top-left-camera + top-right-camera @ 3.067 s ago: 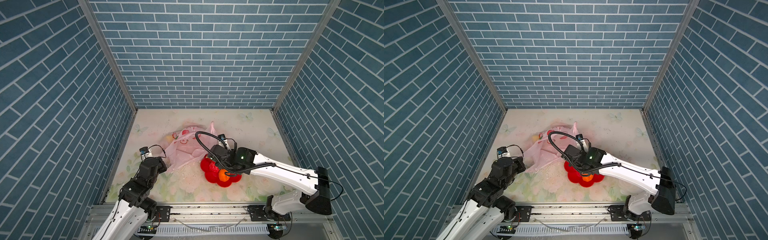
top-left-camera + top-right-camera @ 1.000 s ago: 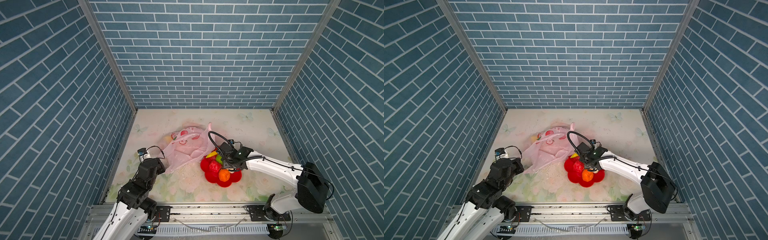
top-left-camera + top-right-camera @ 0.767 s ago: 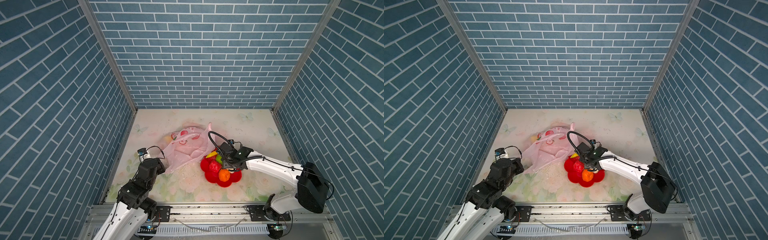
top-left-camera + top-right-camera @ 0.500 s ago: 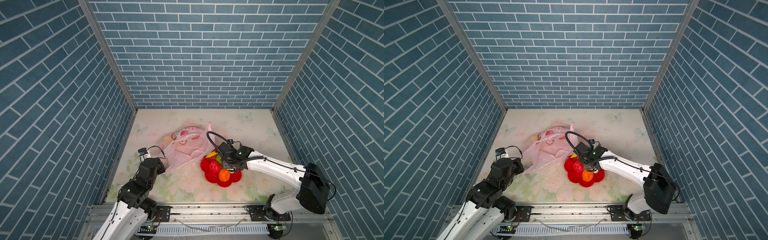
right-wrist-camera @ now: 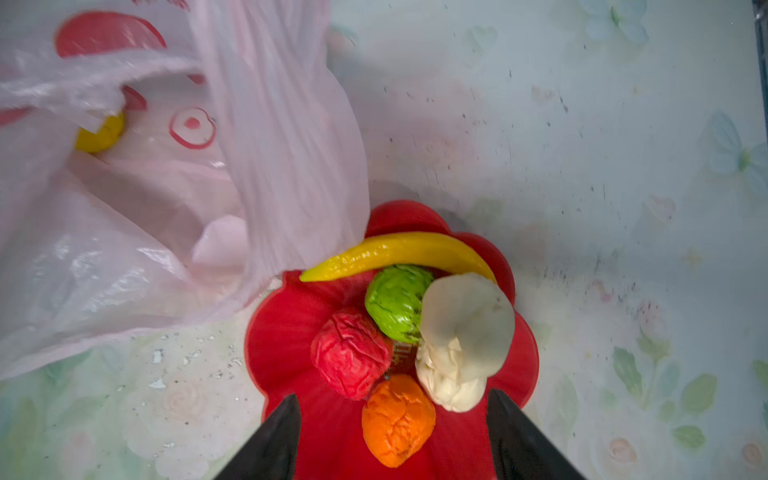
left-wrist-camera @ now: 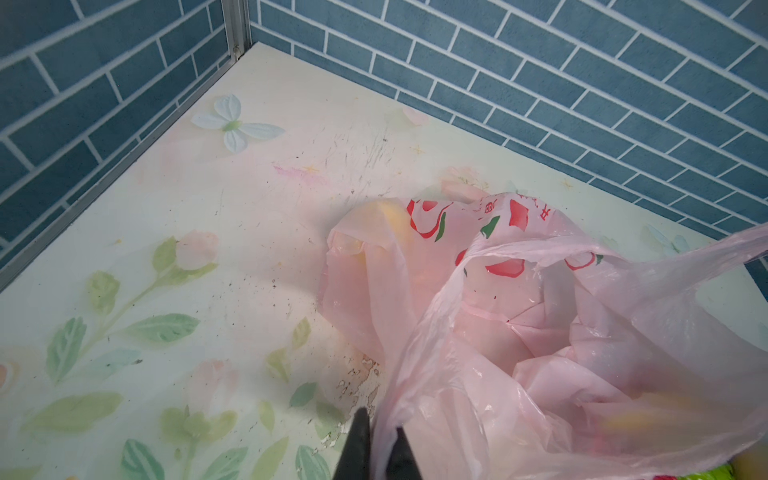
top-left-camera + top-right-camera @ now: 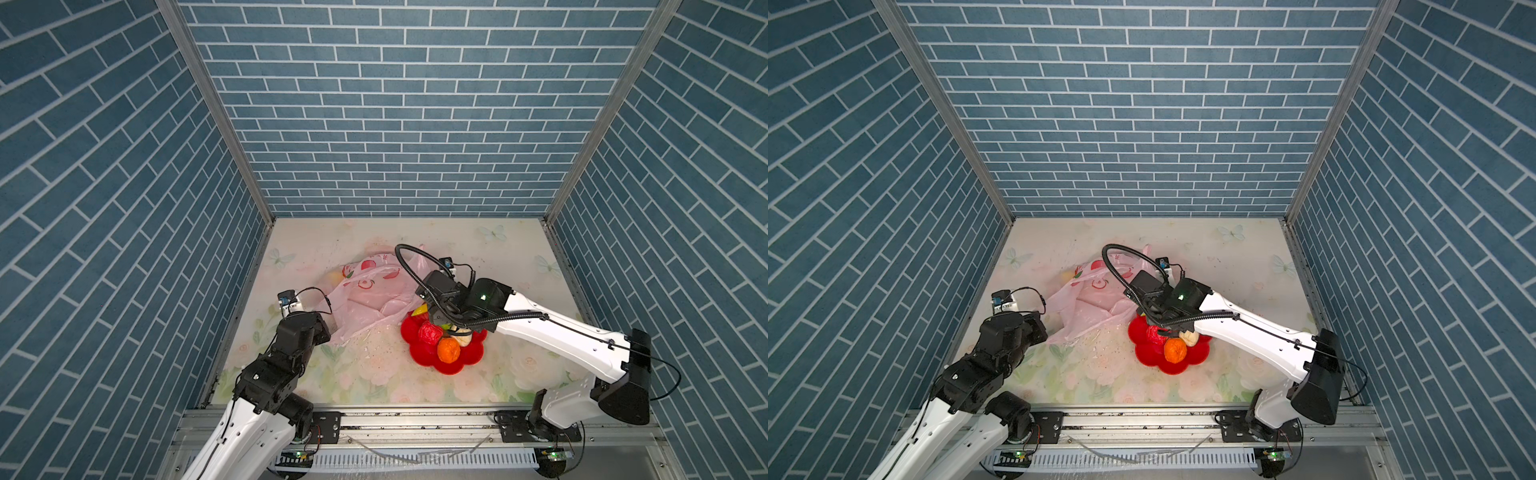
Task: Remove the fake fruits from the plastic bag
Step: 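Lower the pale fruit onto the red plate and open the right gripper, then move the right gripper back over the bag mouth while the left gripper holds the bag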
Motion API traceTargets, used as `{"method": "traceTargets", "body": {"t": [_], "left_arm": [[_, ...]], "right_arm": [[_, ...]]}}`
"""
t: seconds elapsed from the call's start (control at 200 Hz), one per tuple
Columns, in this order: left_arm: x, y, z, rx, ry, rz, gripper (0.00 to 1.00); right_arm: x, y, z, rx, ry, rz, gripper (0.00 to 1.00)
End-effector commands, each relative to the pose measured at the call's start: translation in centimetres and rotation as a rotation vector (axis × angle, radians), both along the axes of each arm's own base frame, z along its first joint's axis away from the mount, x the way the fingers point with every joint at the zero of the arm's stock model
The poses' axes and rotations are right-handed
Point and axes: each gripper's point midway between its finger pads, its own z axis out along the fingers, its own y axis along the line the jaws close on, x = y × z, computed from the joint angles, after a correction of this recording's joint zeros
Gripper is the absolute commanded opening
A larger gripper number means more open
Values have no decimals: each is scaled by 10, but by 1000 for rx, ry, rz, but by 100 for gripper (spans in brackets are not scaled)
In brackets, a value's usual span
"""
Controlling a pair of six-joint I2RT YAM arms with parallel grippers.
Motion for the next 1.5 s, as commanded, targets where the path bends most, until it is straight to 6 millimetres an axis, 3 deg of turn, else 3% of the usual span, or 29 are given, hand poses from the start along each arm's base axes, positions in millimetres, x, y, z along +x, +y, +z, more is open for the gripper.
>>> {"method": "traceTargets", "body": {"t": [0.0, 0.15, 0.25, 0.46, 0.75, 0.885, 1.07, 1.185, 1.29, 1.33, 1.49], "left_arm": [[-5, 3, 6, 49, -5, -33, 10], [-8, -2, 6, 34, -32, -71, 9], [-12, 5, 1, 42, -34, -44, 9], [-16, 21, -7, 84, -22, 30, 9], [-12, 32, 11, 143, -56, 83, 8], [-9, 38, 27, 174, -89, 106, 8], [-3, 45, 54, 210, -149, 156, 9], [9, 38, 70, 232, -162, 131, 8], [19, 30, 69, 236, -159, 101, 8], [22, 27, 79, 225, -179, 97, 8], [27, 22, 83, 219, -195, 77, 8]], "right_arm": [[20, 20, 16, 17, -46, 75, 73], [47, 48, 9, 157, -13, 118, 73], [54, 77, 7, 208, -5, 215, 72], [48, 140, 3, 247, 36, 483, 59], [43, 189, -15, 313, 89, 647, 57], [46, 194, -27, 311, 97, 652, 57], [46, 191, -28, 306, 75, 652, 58], [46, 184, -23, 287, 54, 652, 59], [46, 175, -12, 272, 24, 645, 60], [44, 172, -6, 275, 15, 645, 60], [48, 147, 6, 213, -26, 589, 63]]}}
